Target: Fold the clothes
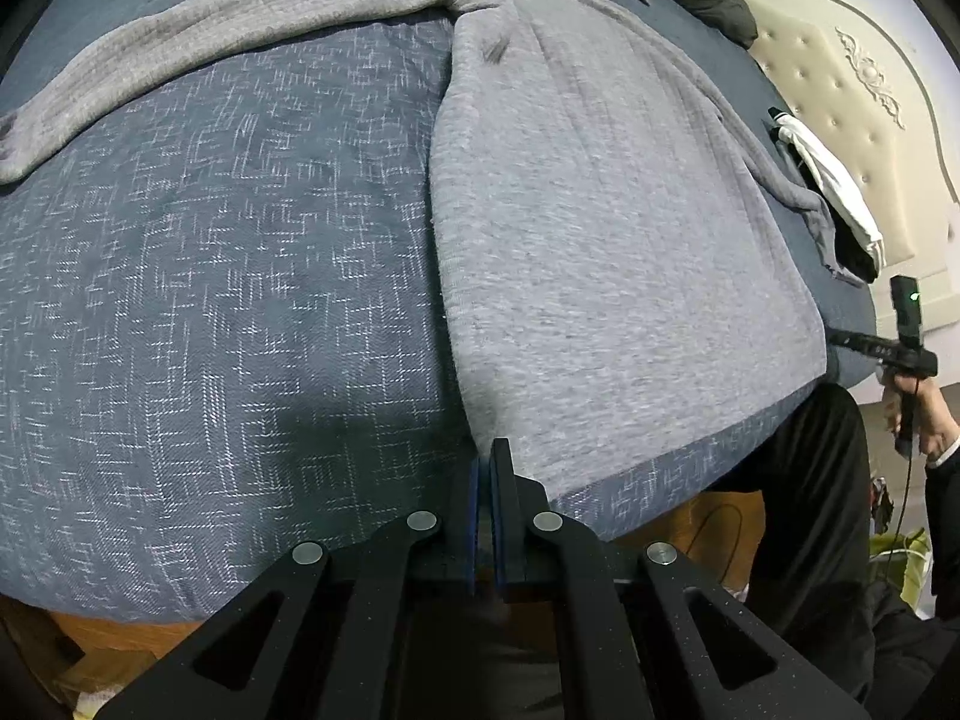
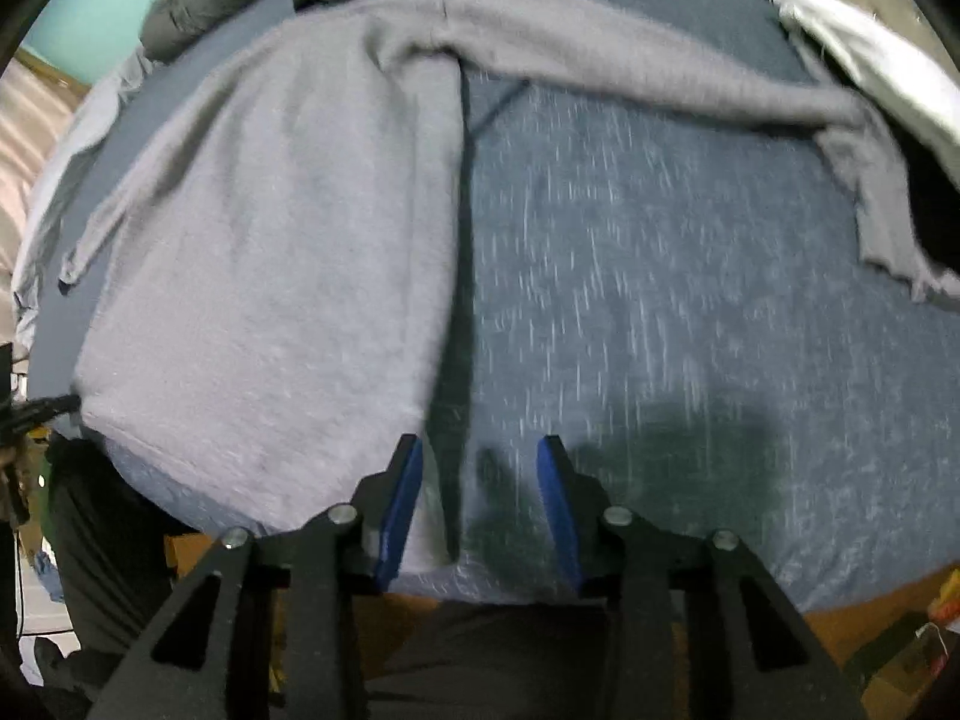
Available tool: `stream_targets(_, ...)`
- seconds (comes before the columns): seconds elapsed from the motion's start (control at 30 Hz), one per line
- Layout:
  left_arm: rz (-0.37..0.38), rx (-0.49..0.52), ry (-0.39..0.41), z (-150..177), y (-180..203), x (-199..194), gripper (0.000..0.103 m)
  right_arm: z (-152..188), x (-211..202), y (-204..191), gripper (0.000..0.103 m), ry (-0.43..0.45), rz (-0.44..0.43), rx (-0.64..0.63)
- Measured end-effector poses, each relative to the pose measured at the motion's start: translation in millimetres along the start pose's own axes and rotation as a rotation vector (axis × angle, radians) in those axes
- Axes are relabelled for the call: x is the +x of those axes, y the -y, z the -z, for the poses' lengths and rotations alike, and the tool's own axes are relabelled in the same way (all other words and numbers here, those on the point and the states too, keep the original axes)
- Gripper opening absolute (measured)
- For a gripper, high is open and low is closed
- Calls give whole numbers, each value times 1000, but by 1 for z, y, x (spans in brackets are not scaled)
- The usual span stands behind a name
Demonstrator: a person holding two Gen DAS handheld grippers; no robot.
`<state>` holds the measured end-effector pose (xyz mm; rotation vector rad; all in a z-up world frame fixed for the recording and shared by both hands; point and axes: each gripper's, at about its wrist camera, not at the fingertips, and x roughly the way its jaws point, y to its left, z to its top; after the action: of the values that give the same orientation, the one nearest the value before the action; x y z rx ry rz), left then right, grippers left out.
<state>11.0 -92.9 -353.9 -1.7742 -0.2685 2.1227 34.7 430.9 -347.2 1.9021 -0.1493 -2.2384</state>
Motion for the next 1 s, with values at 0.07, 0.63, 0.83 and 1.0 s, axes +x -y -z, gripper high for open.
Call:
stream_targets(0.07,-2,3,1,1,2,-1,3,3,12,-4,34,-37,-9,-8)
stream_targets(0.63,6,-1,-6,9,1,4,3,3,40,-31,30,-109,-108,-74)
stream_targets(0.83,-2,15,0,13,5,0,3,11,32,-17,6,-85,-117,-64)
stream_targets(1.0,17,14,5,17,7,-5,3,19,-4,6,4,-2,-134,-25)
